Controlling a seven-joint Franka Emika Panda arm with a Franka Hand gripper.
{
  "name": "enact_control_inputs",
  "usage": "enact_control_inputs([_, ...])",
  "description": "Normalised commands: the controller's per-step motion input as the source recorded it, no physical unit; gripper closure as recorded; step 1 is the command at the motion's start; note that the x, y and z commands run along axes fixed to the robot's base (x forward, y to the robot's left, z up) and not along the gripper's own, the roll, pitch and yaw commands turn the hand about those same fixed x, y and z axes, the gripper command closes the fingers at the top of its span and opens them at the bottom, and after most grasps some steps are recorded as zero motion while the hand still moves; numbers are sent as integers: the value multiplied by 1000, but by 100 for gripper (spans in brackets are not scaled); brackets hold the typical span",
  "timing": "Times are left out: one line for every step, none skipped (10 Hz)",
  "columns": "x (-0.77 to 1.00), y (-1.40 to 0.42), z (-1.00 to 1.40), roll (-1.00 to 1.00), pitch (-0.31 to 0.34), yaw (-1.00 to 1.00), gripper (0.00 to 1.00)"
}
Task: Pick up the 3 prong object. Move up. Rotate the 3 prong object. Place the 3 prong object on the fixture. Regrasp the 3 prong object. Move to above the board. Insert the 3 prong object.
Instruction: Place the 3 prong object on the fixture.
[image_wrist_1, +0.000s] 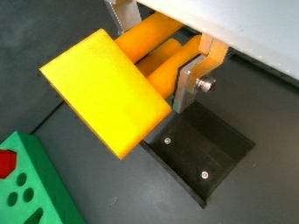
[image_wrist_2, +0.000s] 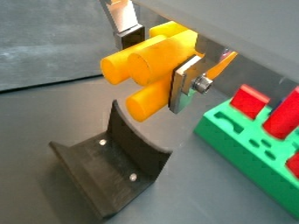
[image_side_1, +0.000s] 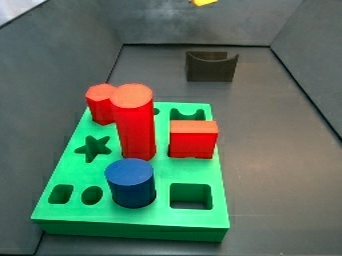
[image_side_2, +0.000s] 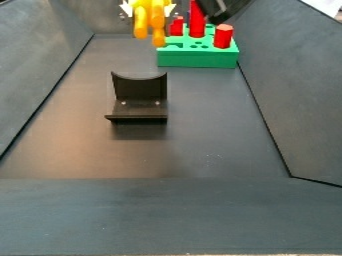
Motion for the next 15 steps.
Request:
enact_control_inputs([437,44,-8,-269,132,-91,100])
enact_control_inputs([372,34,-4,-203,111,-94,100])
enact_control_inputs([270,42,-10,-173,95,-86,100])
enact_control_inputs([199,42,-7,-166,92,-79,100])
enact_control_inputs([116,64,-1000,-1000,-3,-64,100])
enact_control_inputs([108,66,-1000,-1000,-9,-65,100])
enact_control_inputs([115,75,-1000,-1000,4,-73,100])
enact_control_inputs([126,75,-1000,-1000,30,-73,100])
enact_control_inputs([141,86,-1000,-1000,60,-77,100])
enact_control_inputs([147,89,-1000,-1000,71,-86,100])
enact_control_inputs([156,97,-1000,-891,80,-98,100])
enact_control_inputs([168,106,-1000,-670,80,-103,100])
enact_control_inputs([177,112,-1000,-507,80,-109,100])
enact_control_inputs([183,117,-1000,-399,79,-112,100])
enact_control_inputs([192,113,-1000,-242,74,-115,100])
